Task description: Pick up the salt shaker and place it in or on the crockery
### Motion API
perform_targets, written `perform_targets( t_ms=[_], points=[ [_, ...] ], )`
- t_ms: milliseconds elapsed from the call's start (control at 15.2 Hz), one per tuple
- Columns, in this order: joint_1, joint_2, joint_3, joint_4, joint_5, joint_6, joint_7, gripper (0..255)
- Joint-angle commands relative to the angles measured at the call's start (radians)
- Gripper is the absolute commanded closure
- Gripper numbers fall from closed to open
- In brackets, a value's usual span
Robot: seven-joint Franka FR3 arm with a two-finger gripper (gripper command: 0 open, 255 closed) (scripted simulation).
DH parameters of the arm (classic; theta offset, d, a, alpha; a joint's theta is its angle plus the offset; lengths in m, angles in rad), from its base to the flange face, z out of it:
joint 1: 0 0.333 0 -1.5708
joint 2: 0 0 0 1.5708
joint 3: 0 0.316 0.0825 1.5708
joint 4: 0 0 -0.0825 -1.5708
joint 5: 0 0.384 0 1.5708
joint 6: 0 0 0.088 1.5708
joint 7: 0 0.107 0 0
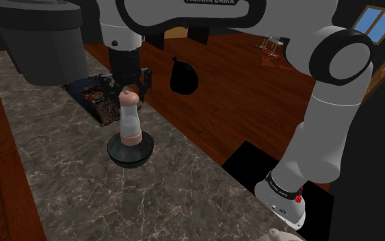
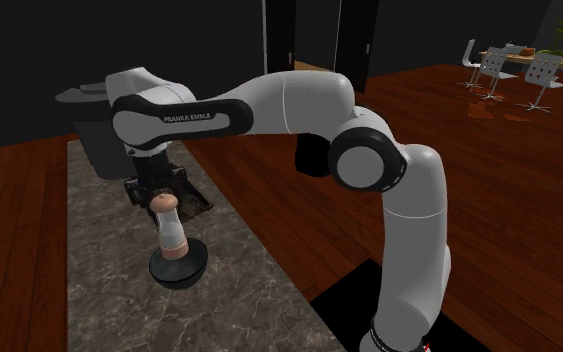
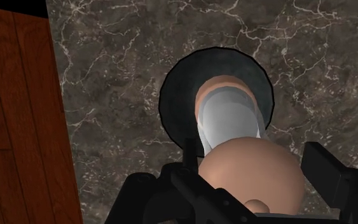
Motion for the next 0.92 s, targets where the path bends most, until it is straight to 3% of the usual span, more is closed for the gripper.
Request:
perform_targets(
  t_ms=[0,396,858],
  points=[
    [-0.001,-0.004,0.0,-0.035,0.001,0.032,0.001,255],
    [-0.005,-0.006,-0.002,-0.114,0.001,0.109,-0.001,255],
    [-0.005,-0.006,-0.002,-0.114,0.001,0.109,-0.001,255]
  ],
)
